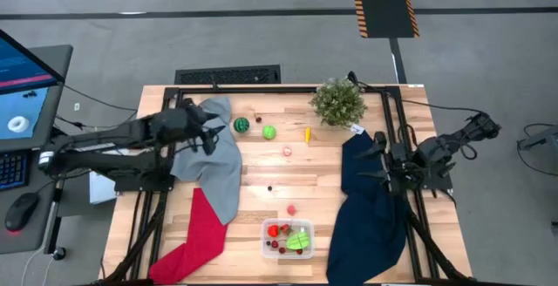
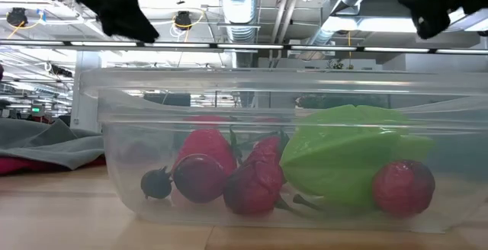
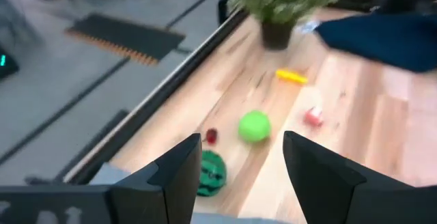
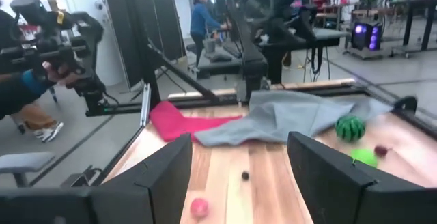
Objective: Pick and placing Produce into tupperware
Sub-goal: Put the watermelon into the transparent bin
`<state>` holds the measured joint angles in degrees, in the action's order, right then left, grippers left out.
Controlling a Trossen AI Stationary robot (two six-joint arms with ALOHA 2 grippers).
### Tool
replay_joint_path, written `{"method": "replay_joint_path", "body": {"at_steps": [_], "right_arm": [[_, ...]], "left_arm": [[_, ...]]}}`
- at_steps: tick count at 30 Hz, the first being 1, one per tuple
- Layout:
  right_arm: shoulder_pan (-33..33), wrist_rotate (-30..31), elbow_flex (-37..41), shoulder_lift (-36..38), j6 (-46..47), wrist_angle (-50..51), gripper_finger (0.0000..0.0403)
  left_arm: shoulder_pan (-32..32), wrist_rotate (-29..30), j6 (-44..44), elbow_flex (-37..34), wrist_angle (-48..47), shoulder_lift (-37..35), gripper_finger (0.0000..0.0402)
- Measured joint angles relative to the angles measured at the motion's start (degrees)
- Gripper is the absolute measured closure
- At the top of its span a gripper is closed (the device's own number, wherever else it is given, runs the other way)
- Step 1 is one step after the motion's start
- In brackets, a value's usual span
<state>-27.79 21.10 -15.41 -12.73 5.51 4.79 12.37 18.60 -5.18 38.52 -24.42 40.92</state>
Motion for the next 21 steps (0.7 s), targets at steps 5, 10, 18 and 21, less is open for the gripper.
{"method": "replay_joint_path", "body": {"at_steps": [5, 10, 18, 21], "right_arm": [[0.0, -0.04, 3.5, 0.0, 5.96, 0.29, 0.0138], [0.0, -0.07, 6.88, -0.06, 9.89, -0.33, 0.0138], [-1.09, -0.26, 8.05, -0.44, 12.54, -1.08, 0.0138], [-2.07, -0.24, 8.05, -0.42, 12.55, -1.17, 0.0138]], "left_arm": [[7.9, -2.37, -5.24, -0.02, 6.96, 8.52, 0.0203], [13.36, -8.62, -9.22, -0.02, 12.32, 17.12, 0.0184], [19.66, -0.38, -23.34, 4.2, 6.54, 27.24, 0.0108], [19.69, -0.4, -23.56, 5.47, 6.53, 29.83, 0.0094]]}}
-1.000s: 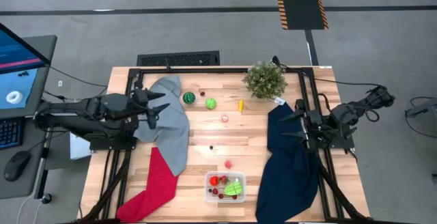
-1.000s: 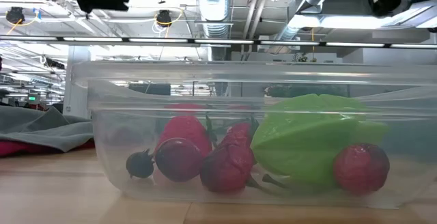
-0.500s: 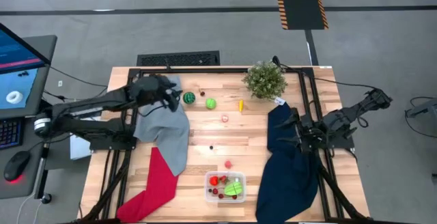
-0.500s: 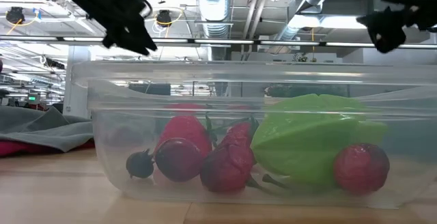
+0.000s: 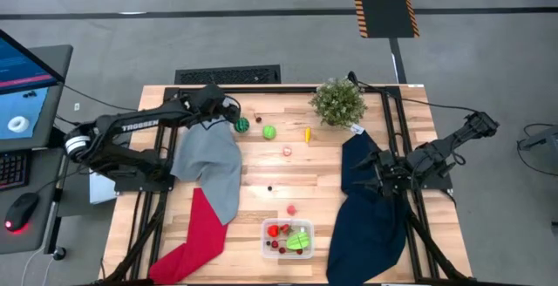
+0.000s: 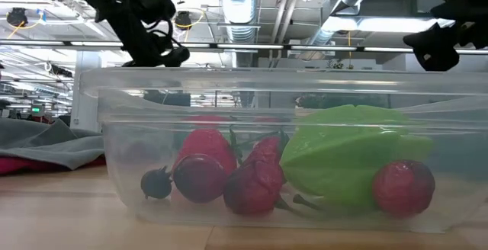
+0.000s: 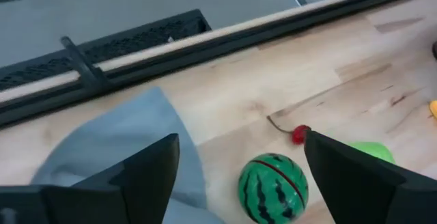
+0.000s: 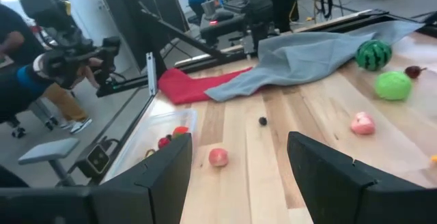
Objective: Pick and placing Produce into tupperware
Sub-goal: Put the watermelon into the transparent bin
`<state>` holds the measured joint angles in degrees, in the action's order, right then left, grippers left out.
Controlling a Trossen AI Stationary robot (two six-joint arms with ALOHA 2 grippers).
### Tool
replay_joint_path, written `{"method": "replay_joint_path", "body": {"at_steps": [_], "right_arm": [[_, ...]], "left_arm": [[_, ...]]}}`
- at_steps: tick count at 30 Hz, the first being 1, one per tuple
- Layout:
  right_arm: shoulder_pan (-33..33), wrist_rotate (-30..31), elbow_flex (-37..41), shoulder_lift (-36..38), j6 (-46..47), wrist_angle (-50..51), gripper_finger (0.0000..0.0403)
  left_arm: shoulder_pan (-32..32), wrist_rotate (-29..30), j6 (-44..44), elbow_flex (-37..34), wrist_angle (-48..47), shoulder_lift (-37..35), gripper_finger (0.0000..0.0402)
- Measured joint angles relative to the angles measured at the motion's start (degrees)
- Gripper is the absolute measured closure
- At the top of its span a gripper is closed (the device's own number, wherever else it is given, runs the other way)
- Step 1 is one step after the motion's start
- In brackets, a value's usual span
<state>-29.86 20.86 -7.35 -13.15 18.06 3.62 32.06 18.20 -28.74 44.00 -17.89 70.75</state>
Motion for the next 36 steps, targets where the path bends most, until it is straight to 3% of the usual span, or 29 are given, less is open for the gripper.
{"method": "replay_joint_path", "body": {"at_steps": [6, 12, 21, 36], "right_arm": [[-1.54, 0.0, 0.0, 0.0, -0.22, -1.82, 0.0138], [-2.69, 0.02, 0.0, -0.02, -0.44, -2.2, 0.0138], [-4.98, 0.02, 0.72, 0.0, -0.47, -3.57, 0.0138], [-5.39, 0.02, 1.7, -0.02, -1.57, -6.05, 0.0138]], "left_arm": [[-1.21, -3.29, -0.91, 1.79, 0.69, 6.79, 0.0088], [-1.34, -10.29, -3.49, 4.55, 0.89, 12.97, 0.0088], [-1.91, -7.51, -5.29, 5.41, 0.71, 17.89, 0.0088], [-2.91, -6.83, -10.02, 5.41, -1.24, 18.57, 0.0088]]}}
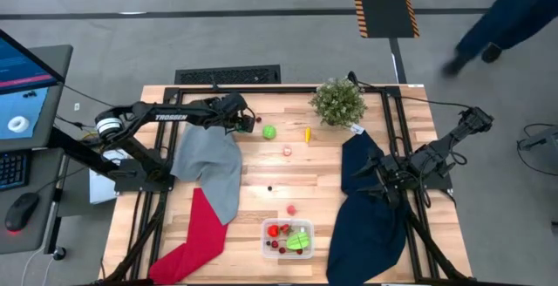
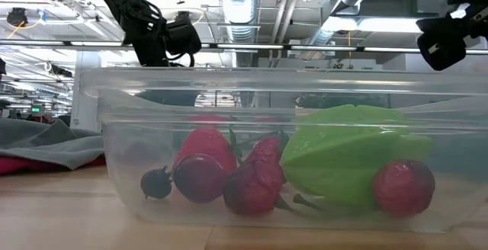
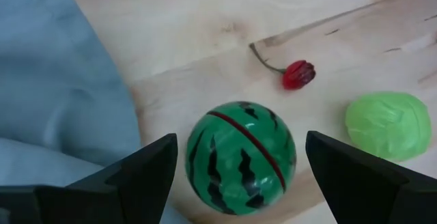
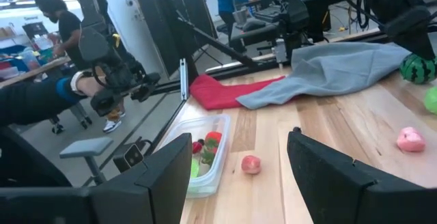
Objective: Pick and placing Produce into tupperware
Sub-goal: Put the watermelon into the transparent bin
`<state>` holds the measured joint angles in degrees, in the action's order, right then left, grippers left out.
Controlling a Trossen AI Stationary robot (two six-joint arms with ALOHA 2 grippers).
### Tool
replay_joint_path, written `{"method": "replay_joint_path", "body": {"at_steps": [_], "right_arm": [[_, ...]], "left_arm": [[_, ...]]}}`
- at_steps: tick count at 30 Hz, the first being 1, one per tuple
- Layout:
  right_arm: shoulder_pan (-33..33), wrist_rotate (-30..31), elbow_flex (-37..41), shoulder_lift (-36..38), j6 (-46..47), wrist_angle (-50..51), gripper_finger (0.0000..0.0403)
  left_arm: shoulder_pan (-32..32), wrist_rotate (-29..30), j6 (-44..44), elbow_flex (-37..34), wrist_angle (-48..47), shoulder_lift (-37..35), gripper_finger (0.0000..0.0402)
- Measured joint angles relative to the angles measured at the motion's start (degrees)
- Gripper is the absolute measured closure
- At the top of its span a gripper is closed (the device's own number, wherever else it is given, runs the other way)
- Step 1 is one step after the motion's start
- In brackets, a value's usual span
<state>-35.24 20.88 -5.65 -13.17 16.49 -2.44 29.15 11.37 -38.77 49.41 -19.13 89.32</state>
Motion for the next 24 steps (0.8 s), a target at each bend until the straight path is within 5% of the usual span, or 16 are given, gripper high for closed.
{"method": "replay_joint_path", "body": {"at_steps": [14, 24], "right_arm": [[0.0, 0.0, 0.0, 0.0, -0.15, 0.02, 0.0138], [0.0, 0.02, 0.0, 0.0, -0.44, 0.02, 0.0138]], "left_arm": [[-0.24, -0.09, -1.39, -0.02, -0.98, 0.0, 0.0088], [-0.5, -0.37, -2.44, 0.13, 1.41, 6.16, 0.0088]]}}
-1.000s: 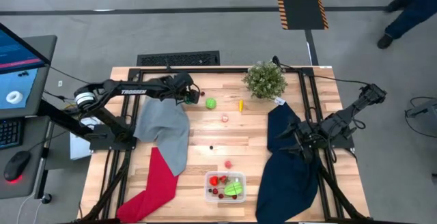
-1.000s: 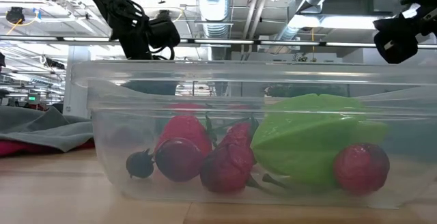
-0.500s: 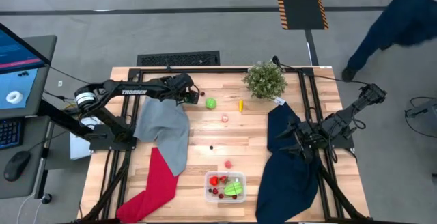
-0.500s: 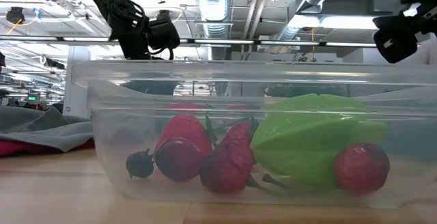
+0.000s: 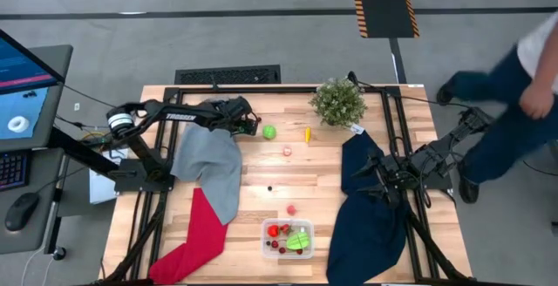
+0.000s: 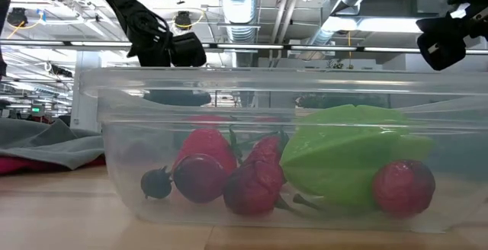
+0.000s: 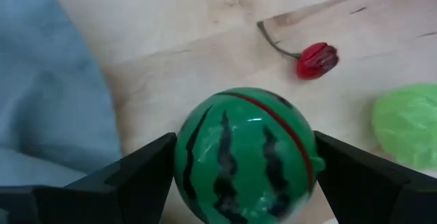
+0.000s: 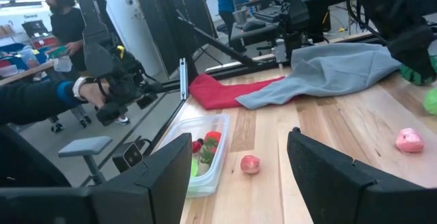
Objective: Pick and placing Produce into tupperware
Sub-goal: Put the watermelon into the transparent bin
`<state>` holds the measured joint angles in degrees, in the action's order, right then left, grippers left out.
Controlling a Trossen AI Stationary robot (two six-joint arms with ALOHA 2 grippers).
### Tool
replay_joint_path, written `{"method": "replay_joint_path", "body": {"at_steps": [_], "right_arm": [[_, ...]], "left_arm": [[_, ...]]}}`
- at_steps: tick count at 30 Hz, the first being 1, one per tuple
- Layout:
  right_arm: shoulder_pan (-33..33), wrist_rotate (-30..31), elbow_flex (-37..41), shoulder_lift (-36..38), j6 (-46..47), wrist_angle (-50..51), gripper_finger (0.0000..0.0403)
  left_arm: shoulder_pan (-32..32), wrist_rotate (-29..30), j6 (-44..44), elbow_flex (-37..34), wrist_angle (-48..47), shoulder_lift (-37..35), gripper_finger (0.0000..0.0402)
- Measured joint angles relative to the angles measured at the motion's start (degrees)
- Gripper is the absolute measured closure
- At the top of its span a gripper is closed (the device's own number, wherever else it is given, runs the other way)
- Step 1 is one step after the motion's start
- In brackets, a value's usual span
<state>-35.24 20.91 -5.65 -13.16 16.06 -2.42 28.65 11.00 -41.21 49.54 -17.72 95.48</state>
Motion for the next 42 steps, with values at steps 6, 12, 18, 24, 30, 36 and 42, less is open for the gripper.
{"method": "replay_joint_path", "body": {"at_steps": [6, 12, 18, 24, 30, 36, 42], "right_arm": [[0.0, -0.01, 0.0, 0.0, 0.02, -0.02, 0.0138], [0.0, -0.02, 0.0, 0.0, 0.02, -0.04, 0.0138], [0.0, -0.02, 0.0, 0.0, 0.02, -0.02, 0.0138], [0.0, -0.02, 0.0, 0.0, 0.04, -0.03, 0.0138], [0.0, -0.02, 0.0, 0.0, 0.04, -0.04, 0.0138], [0.0, -0.02, 0.0, 0.0, 0.04, -0.03, 0.0138], [0.0, -0.02, 0.0, 0.0, 0.04, -0.02, 0.0138]], "left_arm": [[-0.18, -1.33, 0.01, -0.19, -0.75, 0.42, 0.0088], [-0.18, -2.27, 0.04, -0.24, -0.86, 0.4, 0.0088], [-0.38, -5.84, -0.21, -0.24, -2.03, 0.4, 0.0088], [-0.4, -7.22, 0.69, -0.14, -5.36, 0.36, 0.0088], [-0.38, -7.32, 1.22, -0.13, -6.54, 0.31, 0.0088], [-0.38, -8.13, 1.18, -0.13, -6.74, 0.29, 0.0094], [-0.35, -8.67, 0.72, -0.13, -6.84, 0.22, 0.0126]]}}
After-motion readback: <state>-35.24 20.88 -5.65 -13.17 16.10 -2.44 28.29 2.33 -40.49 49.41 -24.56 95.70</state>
